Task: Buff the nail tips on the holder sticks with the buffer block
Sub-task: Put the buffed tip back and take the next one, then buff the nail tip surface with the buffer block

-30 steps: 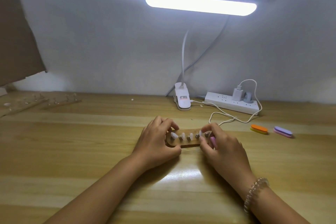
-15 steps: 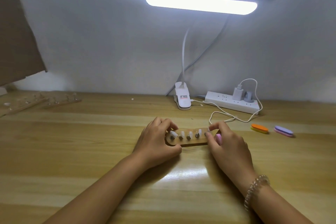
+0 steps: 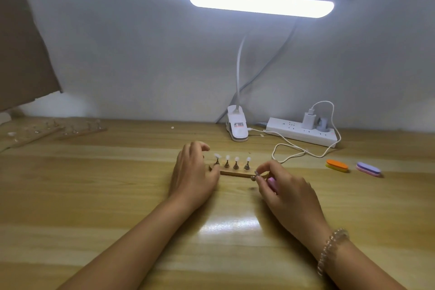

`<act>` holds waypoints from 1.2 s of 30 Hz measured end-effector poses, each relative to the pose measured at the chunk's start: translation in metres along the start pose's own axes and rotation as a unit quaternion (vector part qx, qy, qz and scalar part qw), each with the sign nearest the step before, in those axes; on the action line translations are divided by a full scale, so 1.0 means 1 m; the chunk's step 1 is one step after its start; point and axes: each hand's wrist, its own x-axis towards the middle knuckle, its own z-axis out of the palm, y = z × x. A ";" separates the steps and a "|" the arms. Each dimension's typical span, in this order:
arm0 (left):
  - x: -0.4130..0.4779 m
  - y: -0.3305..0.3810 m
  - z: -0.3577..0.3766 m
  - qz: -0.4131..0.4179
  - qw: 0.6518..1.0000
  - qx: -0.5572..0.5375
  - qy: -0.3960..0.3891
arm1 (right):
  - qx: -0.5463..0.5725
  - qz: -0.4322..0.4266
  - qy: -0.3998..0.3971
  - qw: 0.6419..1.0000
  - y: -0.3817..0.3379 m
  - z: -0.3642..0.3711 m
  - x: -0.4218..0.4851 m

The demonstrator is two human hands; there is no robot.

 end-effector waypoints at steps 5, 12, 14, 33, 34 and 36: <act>-0.019 0.022 0.003 0.136 0.984 -0.076 -0.090 | 0.000 -0.074 0.030 0.997 -0.010 -0.002 -0.004; -0.014 0.018 0.010 0.127 0.960 -0.198 -0.153 | 0.003 -0.076 0.025 0.997 -0.007 0.002 -0.003; -0.012 0.015 0.008 0.119 0.962 -0.194 -0.149 | 0.014 -0.047 0.006 0.999 -0.005 0.002 -0.003; -0.008 0.012 0.008 0.096 0.952 -0.228 -0.180 | 0.027 -0.127 -0.045 0.990 -0.008 0.002 -0.004; -0.008 0.012 0.009 0.094 0.952 -0.227 -0.180 | 0.027 -0.126 -0.040 0.991 -0.009 0.002 -0.004; -0.008 0.011 0.009 0.087 0.950 -0.241 -0.176 | 0.032 -0.119 -0.024 0.992 -0.009 0.000 -0.003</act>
